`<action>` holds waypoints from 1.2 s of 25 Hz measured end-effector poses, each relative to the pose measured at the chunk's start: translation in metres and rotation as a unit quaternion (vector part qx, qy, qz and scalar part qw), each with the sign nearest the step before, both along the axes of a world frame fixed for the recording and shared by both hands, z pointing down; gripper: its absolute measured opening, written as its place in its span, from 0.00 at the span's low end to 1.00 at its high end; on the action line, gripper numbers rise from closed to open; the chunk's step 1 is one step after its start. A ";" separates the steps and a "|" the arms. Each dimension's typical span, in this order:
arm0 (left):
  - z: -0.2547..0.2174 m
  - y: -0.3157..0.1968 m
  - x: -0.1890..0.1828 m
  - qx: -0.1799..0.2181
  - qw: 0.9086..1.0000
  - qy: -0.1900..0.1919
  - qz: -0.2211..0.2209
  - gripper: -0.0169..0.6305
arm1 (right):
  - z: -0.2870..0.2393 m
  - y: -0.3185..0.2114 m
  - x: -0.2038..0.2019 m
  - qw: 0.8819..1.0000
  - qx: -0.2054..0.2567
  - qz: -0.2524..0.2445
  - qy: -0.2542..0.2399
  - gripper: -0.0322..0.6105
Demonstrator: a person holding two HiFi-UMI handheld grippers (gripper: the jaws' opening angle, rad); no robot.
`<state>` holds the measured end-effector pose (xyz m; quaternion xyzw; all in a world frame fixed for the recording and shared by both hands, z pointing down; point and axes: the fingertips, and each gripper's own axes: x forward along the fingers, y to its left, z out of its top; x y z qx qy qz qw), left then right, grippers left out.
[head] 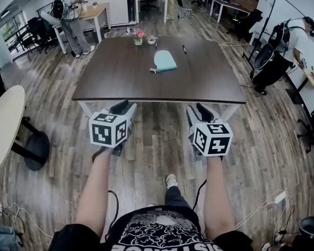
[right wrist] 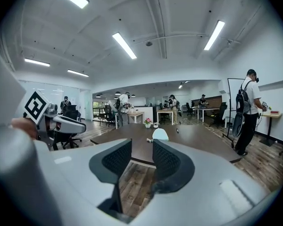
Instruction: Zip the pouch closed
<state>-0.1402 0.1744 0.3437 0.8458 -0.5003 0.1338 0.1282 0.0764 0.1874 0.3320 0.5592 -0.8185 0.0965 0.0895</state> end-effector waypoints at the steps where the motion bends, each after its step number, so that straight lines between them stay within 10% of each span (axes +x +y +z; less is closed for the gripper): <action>1: 0.001 -0.006 0.002 -0.001 1.000 0.000 -0.001 0.23 | 0.001 -0.007 0.002 1.000 -0.001 -0.001 -0.002 0.28; 30: 0.018 -0.172 0.044 -0.026 0.995 0.012 -0.101 0.52 | 0.028 -0.199 0.069 0.997 -0.039 -0.061 -0.011 0.63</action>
